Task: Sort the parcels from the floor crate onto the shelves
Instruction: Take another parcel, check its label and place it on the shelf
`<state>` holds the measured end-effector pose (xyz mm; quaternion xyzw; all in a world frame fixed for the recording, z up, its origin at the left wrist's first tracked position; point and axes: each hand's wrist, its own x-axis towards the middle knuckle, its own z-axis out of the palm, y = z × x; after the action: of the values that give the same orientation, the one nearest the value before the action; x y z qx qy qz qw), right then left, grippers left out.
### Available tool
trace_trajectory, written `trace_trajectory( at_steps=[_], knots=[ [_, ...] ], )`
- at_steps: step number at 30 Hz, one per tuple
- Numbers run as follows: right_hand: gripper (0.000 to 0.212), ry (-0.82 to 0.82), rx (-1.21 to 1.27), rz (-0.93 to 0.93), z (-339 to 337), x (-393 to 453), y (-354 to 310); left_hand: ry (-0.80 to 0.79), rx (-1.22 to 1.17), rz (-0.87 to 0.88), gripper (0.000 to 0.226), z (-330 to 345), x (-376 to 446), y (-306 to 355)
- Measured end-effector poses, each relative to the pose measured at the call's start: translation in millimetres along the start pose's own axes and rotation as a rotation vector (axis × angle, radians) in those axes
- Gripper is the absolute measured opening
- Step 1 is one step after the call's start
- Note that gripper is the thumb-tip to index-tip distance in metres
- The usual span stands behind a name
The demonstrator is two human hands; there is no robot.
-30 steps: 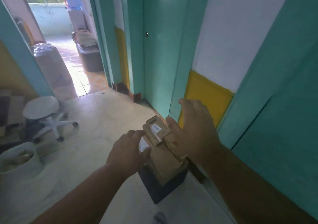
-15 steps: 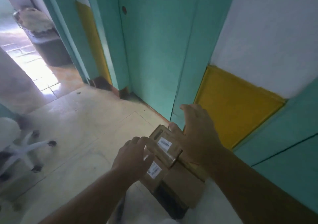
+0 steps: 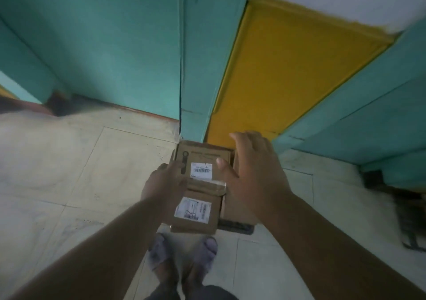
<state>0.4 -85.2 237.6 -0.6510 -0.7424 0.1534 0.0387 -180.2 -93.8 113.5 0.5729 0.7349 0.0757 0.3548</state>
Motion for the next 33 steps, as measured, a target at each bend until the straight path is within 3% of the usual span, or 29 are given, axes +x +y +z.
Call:
trace_trajectory(
  at_steps=[5,9,12,18,22,25,28,30,33],
  knots=[
    [0.056,-0.073,0.034,0.126,86.3,32.4,25.1,0.049,-0.019,-0.129,0.051,49.8,68.3,-35.1],
    [0.057,-0.153,0.094,0.166,144.7,52.7,43.6,0.034,0.12,-0.194,0.067,85.2,109.2,-62.5],
    [0.056,-0.166,0.098,0.155,169.4,64.5,50.7,0.063,0.145,-0.187,0.059,102.5,124.7,-76.5],
    [0.055,-0.197,0.082,0.127,199.1,73.4,58.4,0.123,-0.112,-0.285,0.031,99.2,117.1,-92.1],
    [0.057,-0.168,0.059,0.084,188.9,78.1,55.1,0.154,-0.214,-0.242,0.004,65.5,88.1,-91.4],
    [0.062,-0.2,0.127,0.027,160.5,75.3,45.1,0.093,-0.361,-0.196,0.007,28.7,58.3,-79.6],
    [0.065,-0.39,0.4,0.074,122.1,62.9,33.6,0.061,-0.518,-0.148,0.015,-2.4,30.9,-59.9],
    [0.063,-0.431,0.476,0.1,98.6,51.0,29.8,0.083,-0.615,-0.135,0.012,-16.1,18.5,-48.7],
    [0.056,-0.305,0.529,0.169,66.6,22.5,22.3,0.081,-0.84,-0.185,0.051,-27.8,1.4,-25.0]
  ],
)
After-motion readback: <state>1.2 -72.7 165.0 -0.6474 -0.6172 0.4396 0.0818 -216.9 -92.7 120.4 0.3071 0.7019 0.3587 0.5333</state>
